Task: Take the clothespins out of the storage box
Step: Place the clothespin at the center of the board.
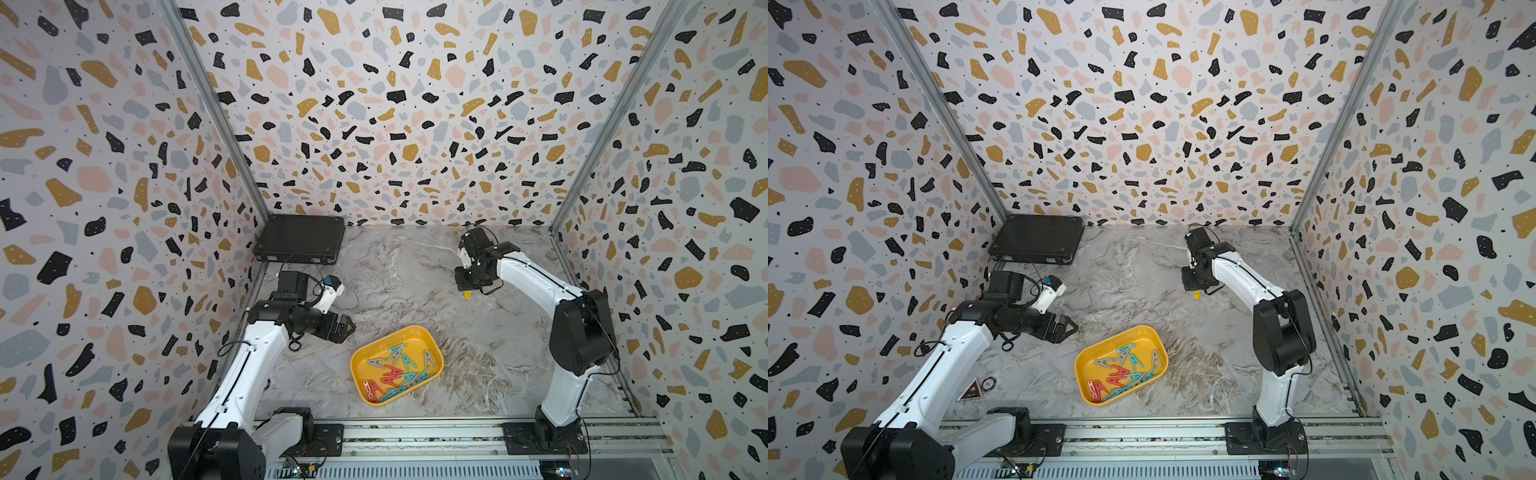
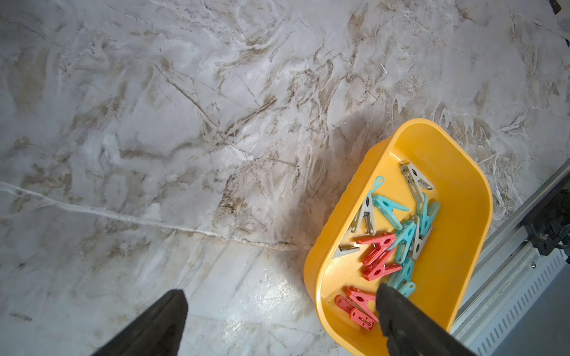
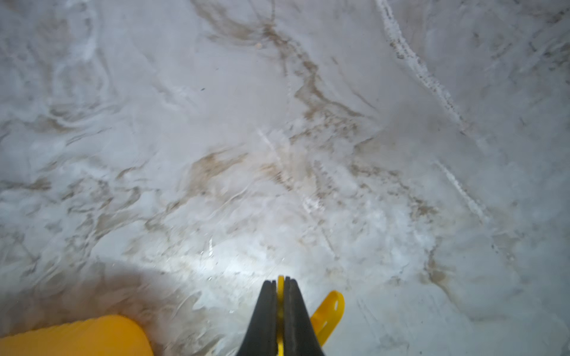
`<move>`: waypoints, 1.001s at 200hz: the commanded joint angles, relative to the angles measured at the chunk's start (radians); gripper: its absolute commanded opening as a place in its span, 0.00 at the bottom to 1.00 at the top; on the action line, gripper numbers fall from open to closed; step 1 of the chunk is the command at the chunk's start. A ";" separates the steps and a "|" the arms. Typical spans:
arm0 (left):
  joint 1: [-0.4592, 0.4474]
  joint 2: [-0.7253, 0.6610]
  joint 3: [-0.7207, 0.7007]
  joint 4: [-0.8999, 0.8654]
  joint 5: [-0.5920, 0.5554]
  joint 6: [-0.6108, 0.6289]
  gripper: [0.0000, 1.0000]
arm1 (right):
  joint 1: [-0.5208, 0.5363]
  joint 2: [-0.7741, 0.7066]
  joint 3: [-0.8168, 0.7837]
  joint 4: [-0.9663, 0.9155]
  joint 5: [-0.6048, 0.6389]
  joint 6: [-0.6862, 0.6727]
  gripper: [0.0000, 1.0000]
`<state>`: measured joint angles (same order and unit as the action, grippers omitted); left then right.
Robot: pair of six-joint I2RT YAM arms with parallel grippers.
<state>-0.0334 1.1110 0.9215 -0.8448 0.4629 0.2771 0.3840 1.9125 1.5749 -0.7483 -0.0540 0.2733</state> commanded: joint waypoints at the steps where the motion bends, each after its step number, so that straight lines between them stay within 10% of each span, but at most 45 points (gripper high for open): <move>1: 0.006 0.003 -0.011 0.011 0.015 0.014 1.00 | -0.067 0.111 0.116 -0.036 -0.072 -0.049 0.00; 135: 0.006 0.019 -0.010 0.013 0.015 0.014 1.00 | -0.132 0.633 0.783 -0.235 -0.055 -0.136 0.01; 200: 0.006 0.019 -0.009 0.011 0.020 0.017 1.00 | -0.131 0.612 0.831 -0.249 -0.072 -0.118 0.34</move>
<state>-0.0334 1.1282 0.9203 -0.8444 0.4629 0.2771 0.2535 2.5595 2.3489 -0.9516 -0.1200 0.1497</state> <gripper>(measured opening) 0.997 0.277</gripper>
